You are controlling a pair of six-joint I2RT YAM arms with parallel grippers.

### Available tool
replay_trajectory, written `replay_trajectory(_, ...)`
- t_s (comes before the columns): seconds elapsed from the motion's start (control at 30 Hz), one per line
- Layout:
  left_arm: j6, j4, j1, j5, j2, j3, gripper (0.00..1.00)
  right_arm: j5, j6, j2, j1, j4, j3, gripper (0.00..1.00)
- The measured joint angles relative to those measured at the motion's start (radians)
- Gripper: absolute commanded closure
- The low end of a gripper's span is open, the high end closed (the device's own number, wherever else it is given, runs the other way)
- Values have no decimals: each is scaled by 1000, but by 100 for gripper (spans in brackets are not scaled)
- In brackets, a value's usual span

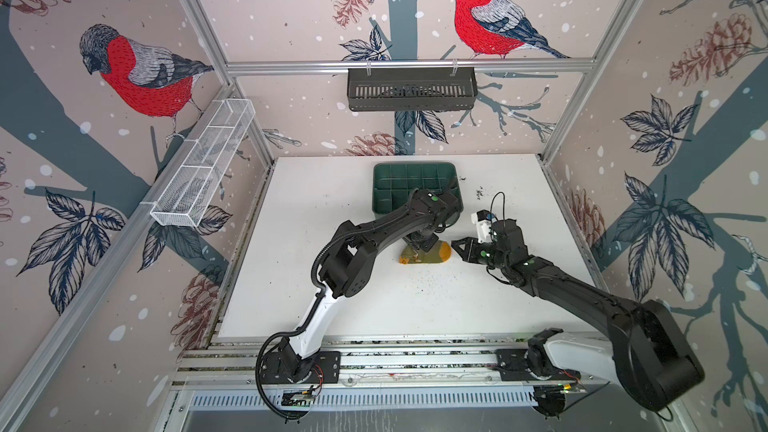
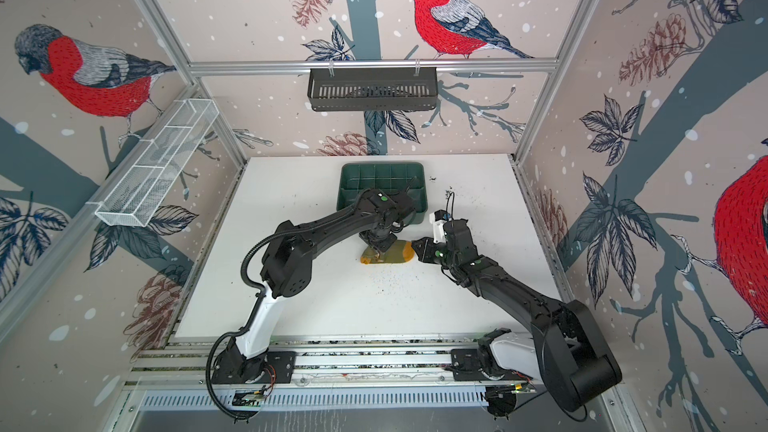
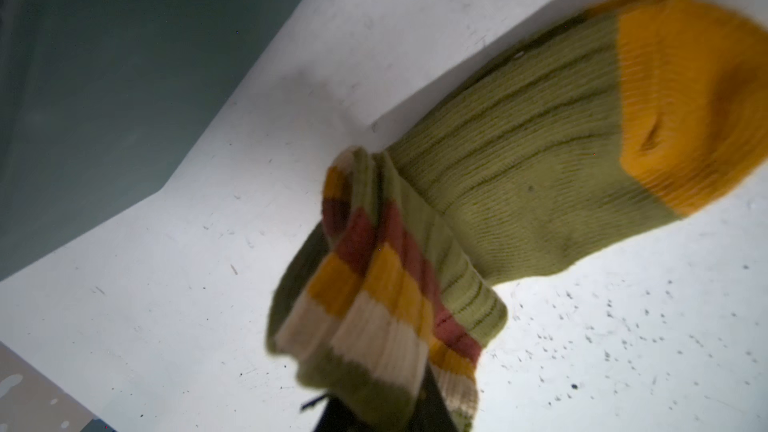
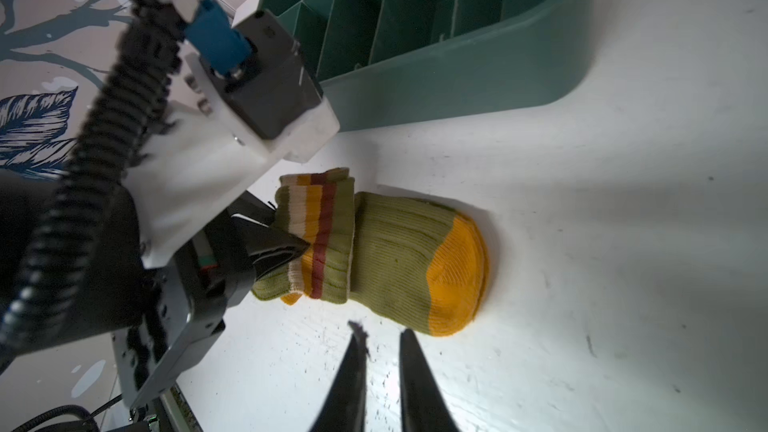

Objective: Roll the socks

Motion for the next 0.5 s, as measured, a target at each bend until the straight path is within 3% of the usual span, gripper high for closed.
replay_trajectory(0.5,3,64,11,98,-35,-79,83,-56,121,323,150,206,54,95)
